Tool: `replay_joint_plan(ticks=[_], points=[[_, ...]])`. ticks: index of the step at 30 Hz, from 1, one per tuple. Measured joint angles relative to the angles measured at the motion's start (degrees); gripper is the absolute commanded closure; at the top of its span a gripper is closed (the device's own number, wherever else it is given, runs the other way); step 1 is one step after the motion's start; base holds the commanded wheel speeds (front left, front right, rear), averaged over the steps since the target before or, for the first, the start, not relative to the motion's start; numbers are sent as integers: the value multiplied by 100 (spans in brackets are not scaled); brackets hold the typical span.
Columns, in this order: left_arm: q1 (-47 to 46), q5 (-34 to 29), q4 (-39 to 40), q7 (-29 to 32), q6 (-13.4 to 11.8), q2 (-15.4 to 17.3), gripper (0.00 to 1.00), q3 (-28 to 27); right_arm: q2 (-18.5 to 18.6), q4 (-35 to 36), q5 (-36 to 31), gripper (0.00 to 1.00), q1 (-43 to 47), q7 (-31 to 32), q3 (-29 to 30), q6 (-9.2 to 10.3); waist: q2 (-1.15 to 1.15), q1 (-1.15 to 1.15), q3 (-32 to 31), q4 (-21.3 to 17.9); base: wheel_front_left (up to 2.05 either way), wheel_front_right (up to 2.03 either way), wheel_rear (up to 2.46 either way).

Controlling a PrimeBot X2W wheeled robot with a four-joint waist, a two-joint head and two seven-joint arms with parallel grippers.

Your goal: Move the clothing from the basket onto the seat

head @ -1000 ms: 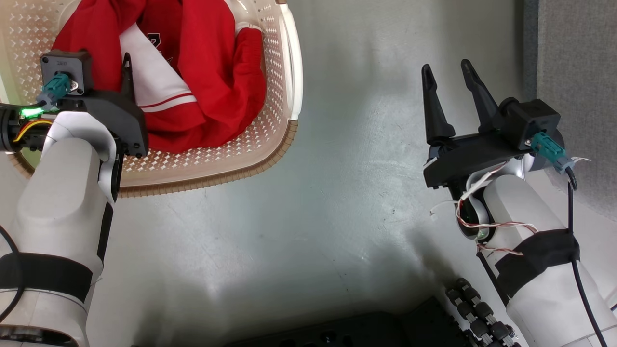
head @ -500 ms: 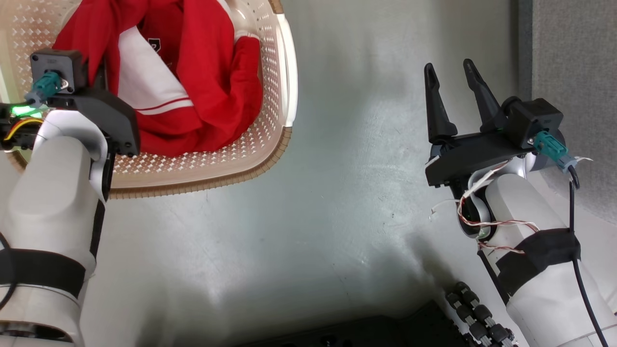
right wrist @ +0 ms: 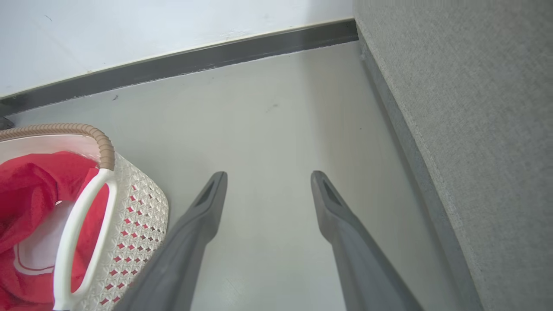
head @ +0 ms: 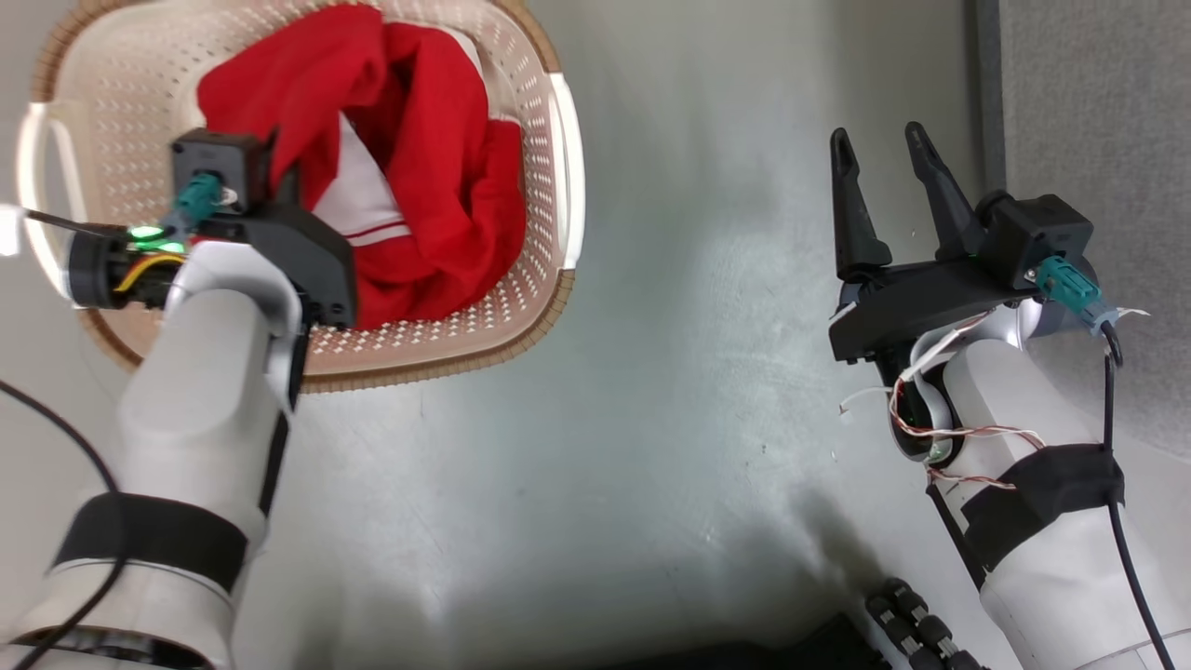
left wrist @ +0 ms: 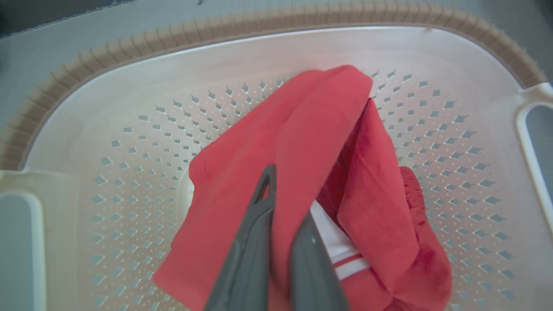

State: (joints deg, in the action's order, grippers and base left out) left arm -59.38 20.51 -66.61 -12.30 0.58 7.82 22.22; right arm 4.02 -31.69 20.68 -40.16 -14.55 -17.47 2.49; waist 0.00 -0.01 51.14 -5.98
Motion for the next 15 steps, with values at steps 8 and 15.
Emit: replay_joint_plan(ticks=[8,15], points=[[143,16,-49,-93,201,-63,100,0,-3,-96,-10,0,108,1,79,-52,0,0,-387,84,0,0,0],[369,63,-102,-143,256,-138,100,-20,8,-213,-22,0,133,0,137,-148,0,0,-750,159,0,0,0]])
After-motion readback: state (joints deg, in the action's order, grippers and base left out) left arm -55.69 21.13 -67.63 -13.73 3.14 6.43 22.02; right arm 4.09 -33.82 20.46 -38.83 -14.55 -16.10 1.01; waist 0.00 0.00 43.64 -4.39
